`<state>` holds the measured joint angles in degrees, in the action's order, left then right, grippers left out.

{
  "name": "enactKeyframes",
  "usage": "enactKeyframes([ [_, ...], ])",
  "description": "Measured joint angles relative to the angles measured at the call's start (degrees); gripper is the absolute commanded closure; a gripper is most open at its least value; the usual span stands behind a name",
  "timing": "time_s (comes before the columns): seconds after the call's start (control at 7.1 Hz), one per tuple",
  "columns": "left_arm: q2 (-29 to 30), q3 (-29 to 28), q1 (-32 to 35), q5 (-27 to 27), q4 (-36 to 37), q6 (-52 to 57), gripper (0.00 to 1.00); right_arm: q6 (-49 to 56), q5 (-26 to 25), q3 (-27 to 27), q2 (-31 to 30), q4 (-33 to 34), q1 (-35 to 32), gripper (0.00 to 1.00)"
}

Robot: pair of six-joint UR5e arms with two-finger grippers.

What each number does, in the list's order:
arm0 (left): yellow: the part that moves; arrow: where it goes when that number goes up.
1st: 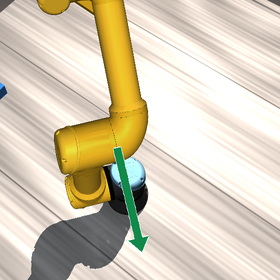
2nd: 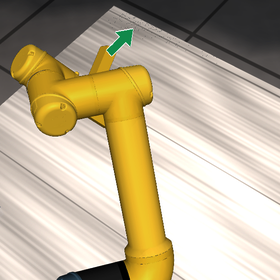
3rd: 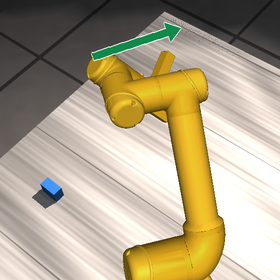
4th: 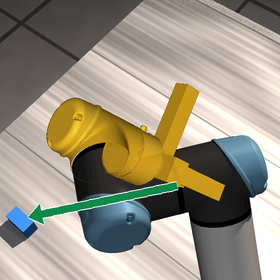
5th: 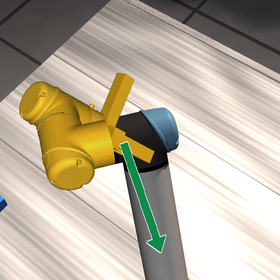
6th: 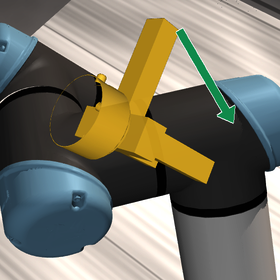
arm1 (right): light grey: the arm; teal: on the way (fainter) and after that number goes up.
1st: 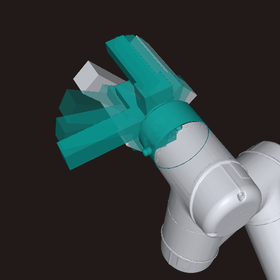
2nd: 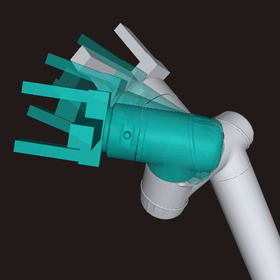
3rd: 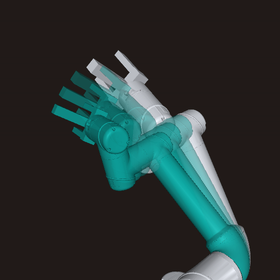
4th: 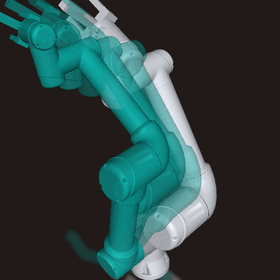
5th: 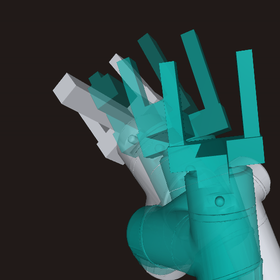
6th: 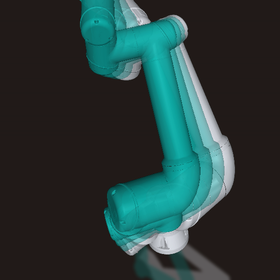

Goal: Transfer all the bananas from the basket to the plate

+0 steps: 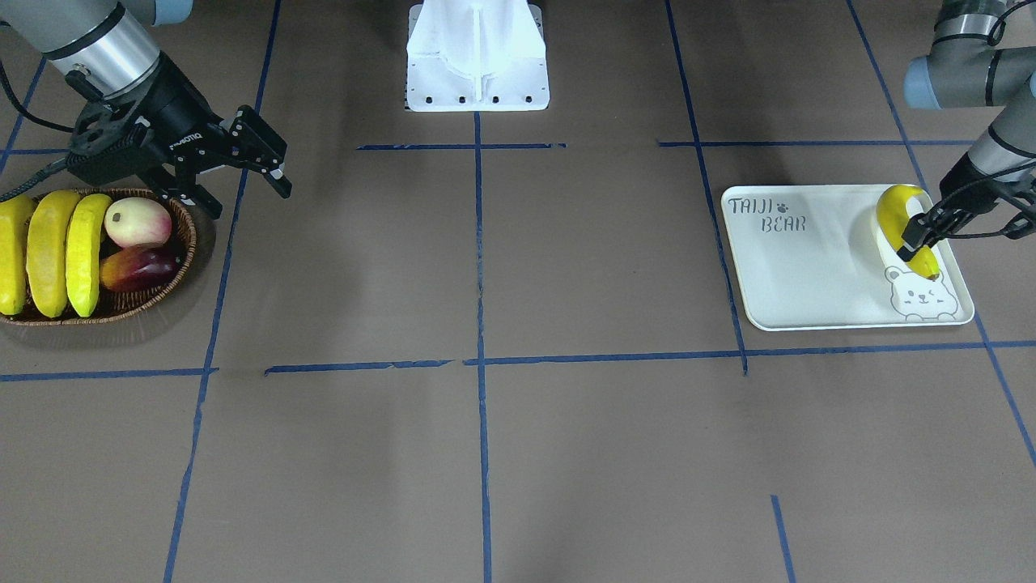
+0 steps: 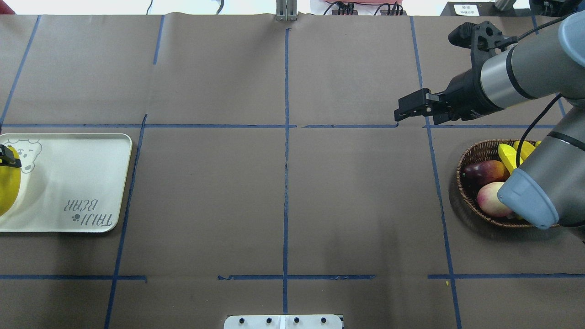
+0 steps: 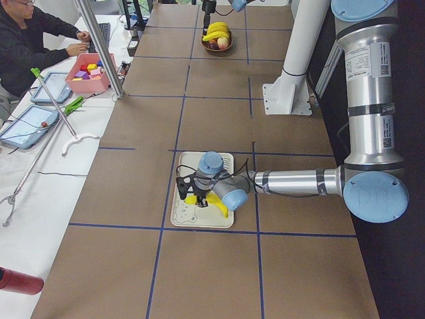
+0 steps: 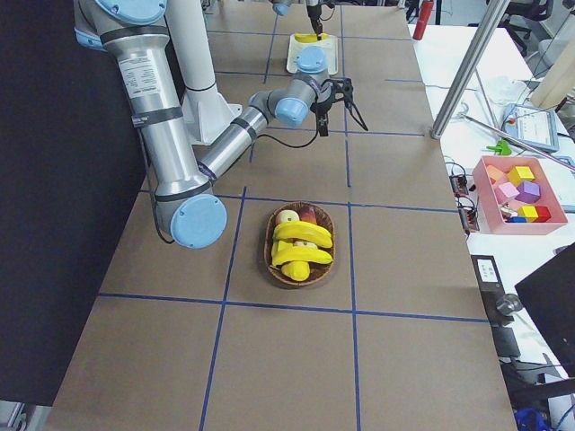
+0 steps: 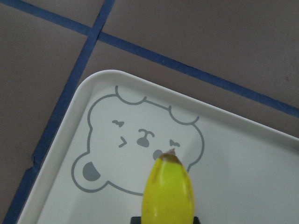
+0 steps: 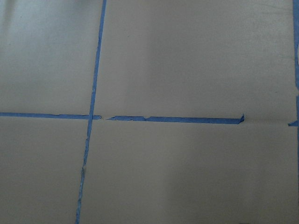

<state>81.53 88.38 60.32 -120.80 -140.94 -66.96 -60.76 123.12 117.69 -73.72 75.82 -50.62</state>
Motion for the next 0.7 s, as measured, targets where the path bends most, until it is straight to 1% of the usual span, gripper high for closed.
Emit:
enactKeyframes([
  [0.14,0.13,0.15,0.19,-0.19,0.09,0.05,0.89,0.02,-0.03,-0.03,-0.08,-0.08,0.00,0.00],
  [0.28,0.17,0.18,0.34,-0.22,0.10,0.09,0.16,0.03,-0.06,-0.10,-0.15,-0.12,0.04,0.00],
  [0.42,0.18,0.09,0.49,-0.22,0.09,1.15,0.01,0.03,0.00,-0.23,-0.25,-0.16,0.05,0.00],
  [0.7,0.21,-0.30,0.86,-0.40,0.18,6.55,0.01,0.03,0.08,-0.55,-0.34,-0.28,0.03,0.00],
])
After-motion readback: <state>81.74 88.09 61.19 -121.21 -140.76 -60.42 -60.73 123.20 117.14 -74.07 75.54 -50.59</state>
